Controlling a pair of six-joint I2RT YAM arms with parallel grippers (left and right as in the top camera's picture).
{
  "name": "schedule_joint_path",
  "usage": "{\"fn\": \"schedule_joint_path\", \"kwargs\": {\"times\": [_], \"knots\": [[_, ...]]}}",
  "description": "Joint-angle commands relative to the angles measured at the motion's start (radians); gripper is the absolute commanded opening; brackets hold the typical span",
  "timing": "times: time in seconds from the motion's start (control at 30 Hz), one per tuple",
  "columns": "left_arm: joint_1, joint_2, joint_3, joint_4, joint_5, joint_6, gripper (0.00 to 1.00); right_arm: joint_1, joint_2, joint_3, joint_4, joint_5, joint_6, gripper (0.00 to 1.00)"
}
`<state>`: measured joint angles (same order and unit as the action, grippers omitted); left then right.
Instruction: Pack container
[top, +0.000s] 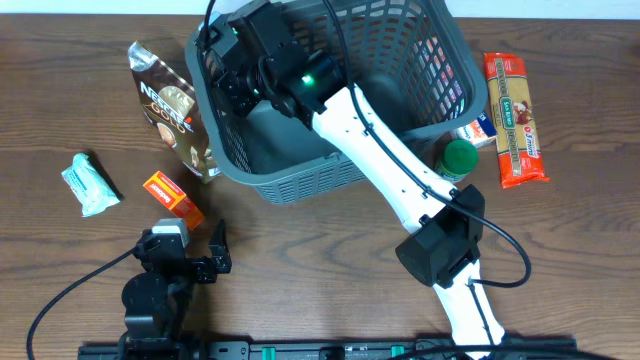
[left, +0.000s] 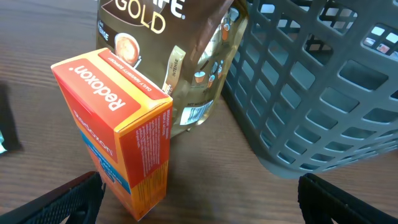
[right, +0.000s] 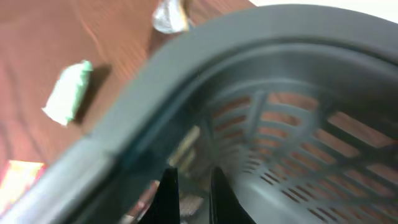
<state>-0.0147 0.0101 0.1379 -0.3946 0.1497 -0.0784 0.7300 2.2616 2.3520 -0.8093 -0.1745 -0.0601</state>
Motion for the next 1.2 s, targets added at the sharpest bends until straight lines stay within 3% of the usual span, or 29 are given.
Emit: {"fn": "schedule_joint_path", "kwargs": {"times": [0.0, 0.13, 0.47, 0.87, 1.17], "knots": [[0.005, -0.005, -0.020, -0.003, -0.005, -0.002, 0.98, -0.013, -0.058, 0.051, -0.075, 0.187, 0.014, 0.01], [0.005, -0.005, -0.020, -0.003, -0.005, -0.002, 0.99, -0.071, -0.163, 0.142, -0.326, 0.342, 0.015, 0.01], [0.005, -0.005, -0.020, -0.003, -0.005, -0.002, 0.99, -0.309, -0.259, 0.182, -0.786, 0.343, 0.101, 0.01], [0.005, -0.005, -0.020, -0.003, -0.005, -0.002, 0.99, -0.444, -0.251, 0.153, -0.869, 0.339, 0.089, 0.01], [0.005, -0.005, -0.020, -0.003, -0.005, -0.002, 0.98, -0.459, -0.245, -0.024, -0.885, 0.340, 0.093, 0.01]]}}
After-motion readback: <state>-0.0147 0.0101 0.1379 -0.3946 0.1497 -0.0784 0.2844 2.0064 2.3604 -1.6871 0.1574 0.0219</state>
